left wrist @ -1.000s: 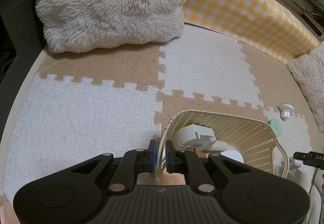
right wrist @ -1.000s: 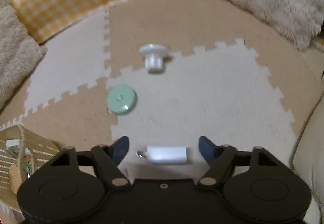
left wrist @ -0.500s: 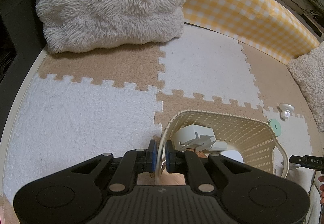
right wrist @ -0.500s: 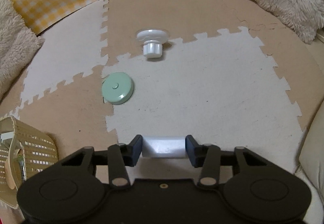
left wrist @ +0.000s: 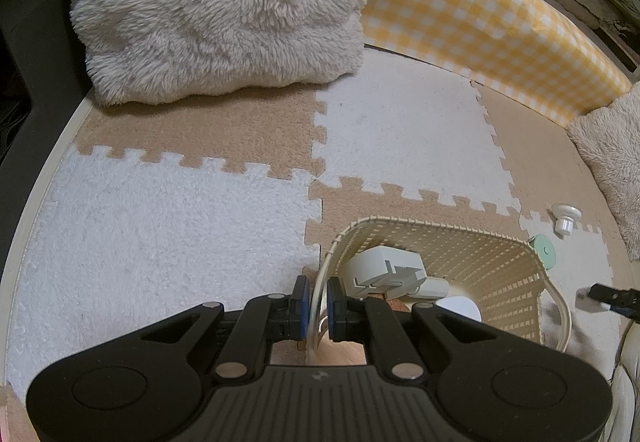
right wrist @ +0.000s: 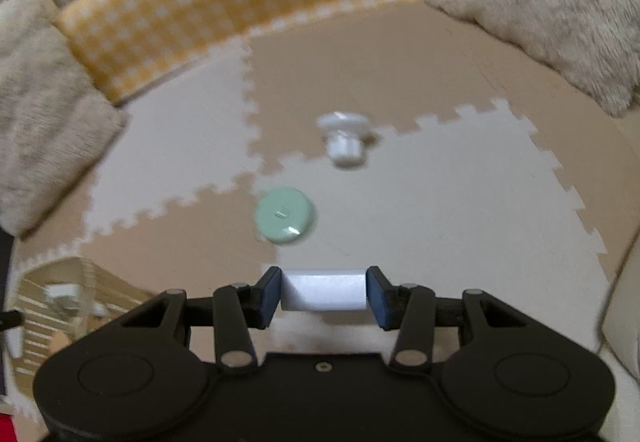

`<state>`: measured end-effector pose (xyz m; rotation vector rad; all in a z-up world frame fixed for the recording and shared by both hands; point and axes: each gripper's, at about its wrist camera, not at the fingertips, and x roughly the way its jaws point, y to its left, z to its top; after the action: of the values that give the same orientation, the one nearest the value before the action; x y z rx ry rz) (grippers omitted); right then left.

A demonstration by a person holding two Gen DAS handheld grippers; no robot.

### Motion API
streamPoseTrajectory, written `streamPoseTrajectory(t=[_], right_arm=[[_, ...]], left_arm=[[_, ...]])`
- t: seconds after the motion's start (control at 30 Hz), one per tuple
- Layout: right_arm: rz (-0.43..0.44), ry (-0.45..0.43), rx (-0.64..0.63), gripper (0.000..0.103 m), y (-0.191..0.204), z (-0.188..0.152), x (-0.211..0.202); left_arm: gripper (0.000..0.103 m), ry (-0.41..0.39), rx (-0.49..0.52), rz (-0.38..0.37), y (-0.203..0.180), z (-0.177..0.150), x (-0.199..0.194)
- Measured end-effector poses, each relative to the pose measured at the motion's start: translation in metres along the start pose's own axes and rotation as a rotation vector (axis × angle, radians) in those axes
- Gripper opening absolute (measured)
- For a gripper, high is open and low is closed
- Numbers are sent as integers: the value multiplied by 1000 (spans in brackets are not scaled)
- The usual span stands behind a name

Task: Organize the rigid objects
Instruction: 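Carry the white charger over the basket with the right gripper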

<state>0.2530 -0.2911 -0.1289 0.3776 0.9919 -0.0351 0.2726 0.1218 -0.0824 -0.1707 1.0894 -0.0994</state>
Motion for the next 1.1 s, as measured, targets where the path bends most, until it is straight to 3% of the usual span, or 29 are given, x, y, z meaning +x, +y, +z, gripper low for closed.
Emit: streamPoseTrajectory(t=[0.3,0.57,0.87,1.1], right_arm=[[213,-103,-93,47,62,1,-50],[313,-12,-182,47,119,-22,-52],[288,112,-295,47,167,-47,-31],[179,208,-385,47,191,-55,4]], left_arm=[[9,0,0,1,0,0,0],[9,0,1,1,0,0,0],[9,0,1,1,0,-1,0],[9,0,0,1,0,0,0]])
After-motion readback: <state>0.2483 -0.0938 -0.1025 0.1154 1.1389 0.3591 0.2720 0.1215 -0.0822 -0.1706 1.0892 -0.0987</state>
